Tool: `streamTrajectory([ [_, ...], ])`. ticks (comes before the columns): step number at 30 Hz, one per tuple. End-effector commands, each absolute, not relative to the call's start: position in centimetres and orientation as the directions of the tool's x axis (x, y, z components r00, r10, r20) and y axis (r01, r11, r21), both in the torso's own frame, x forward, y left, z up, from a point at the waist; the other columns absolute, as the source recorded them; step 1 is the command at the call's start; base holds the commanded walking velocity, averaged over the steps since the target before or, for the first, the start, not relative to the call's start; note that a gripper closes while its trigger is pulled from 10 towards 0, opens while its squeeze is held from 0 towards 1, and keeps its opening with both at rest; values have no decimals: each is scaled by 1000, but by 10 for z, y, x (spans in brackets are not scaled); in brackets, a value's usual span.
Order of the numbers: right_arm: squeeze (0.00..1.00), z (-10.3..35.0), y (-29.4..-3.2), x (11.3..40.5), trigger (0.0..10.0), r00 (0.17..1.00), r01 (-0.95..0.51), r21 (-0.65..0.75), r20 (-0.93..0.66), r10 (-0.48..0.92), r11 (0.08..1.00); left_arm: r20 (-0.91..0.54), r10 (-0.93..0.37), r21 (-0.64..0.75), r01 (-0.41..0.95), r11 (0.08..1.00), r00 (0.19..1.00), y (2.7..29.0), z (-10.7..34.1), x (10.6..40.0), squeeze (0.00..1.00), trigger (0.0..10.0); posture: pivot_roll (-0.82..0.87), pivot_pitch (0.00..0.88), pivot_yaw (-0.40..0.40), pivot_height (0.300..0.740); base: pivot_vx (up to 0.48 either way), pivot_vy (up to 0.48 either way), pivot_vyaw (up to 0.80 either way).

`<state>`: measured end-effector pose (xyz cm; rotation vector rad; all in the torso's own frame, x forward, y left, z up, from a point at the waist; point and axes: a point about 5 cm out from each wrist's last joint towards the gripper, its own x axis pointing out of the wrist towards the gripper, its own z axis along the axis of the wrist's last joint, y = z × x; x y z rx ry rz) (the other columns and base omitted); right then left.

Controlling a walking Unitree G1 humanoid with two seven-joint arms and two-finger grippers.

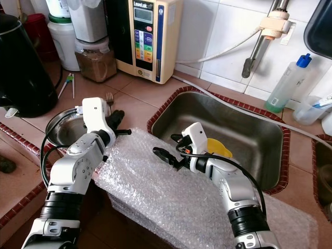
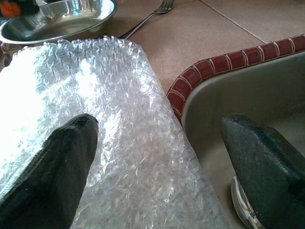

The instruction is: Kitchen organization

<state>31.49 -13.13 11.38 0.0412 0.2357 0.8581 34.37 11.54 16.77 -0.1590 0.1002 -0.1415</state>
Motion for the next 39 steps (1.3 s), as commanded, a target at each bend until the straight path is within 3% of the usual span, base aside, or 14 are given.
streamTrajectory([
  [1,0,117,-133,318,10000,625,-751,113,-197,756,650,-20,-96,-127,93,988,995,120,182,345,0,549,-26,0,-68,740,0,0,0],
  [2,0,116,-132,318,10000,624,-751,114,-197,756,650,12,-10,-115,11,993,1000,130,187,346,0,0,-24,0,-67,740,0,0,0],
  [4,0,116,-131,318,10000,624,-752,114,-198,756,650,31,50,-111,-46,993,998,137,189,346,0,0,-24,0,-66,740,0,0,0],
  [6,0,116,-130,318,10000,623,-753,115,-195,758,648,24,196,-109,-192,975,980,157,185,343,0,0,-23,0,-65,740,0,0,0],
  [12,0,115,-131,318,10000,623,-752,115,-198,757,649,18,330,-141,-324,936,944,176,180,336,0,0,-15,1,-67,740,0,0,0],
  [14,0,114,-130,318,10000,621,-753,117,-199,758,648,29,433,-159,-423,892,901,191,180,329,0,0,-10,1,-67,740,0,0,0],
  [24,0,111,-125,317,10000,611,-760,122,-200,766,638,78,558,-155,-542,826,826,211,183,311,0,0,9,5,-68,740,0,0,0],
  [31,0,111,-126,318,10000,610,-761,118,-203,766,638,-38,614,-189,-609,770,788,225,164,305,0,0,6,4,-67,740,0,0,0],
  [34,0,111,-127,318,10000,612,-760,115,-204,764,639,-73,617,-198,-618,761,783,226,159,304,0,275,5,4,-66,740,0,0,0],
  [39,0,111,-128,318,10000,612,-761,109,-208,763,640,-165,591,-216,-613,760,790,218,147,307,0,1804,-5,1,-63,740,0,0,0],
])
